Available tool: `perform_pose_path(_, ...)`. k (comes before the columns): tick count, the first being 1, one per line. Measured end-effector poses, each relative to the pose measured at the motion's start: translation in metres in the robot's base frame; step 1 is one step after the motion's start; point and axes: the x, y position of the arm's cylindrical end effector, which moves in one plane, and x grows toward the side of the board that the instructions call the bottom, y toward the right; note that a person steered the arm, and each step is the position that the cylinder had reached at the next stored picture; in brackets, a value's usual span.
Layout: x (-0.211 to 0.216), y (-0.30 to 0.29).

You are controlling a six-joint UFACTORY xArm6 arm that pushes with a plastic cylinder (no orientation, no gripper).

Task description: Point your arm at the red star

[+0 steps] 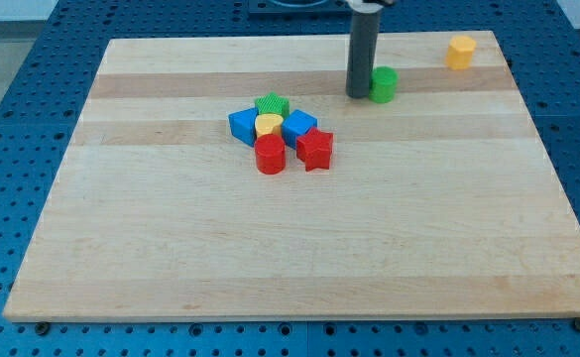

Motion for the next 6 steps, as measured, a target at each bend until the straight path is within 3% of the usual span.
perform_pose_path(3, 0.006, 0.027)
perform_pose_path(6, 0.091, -0.005)
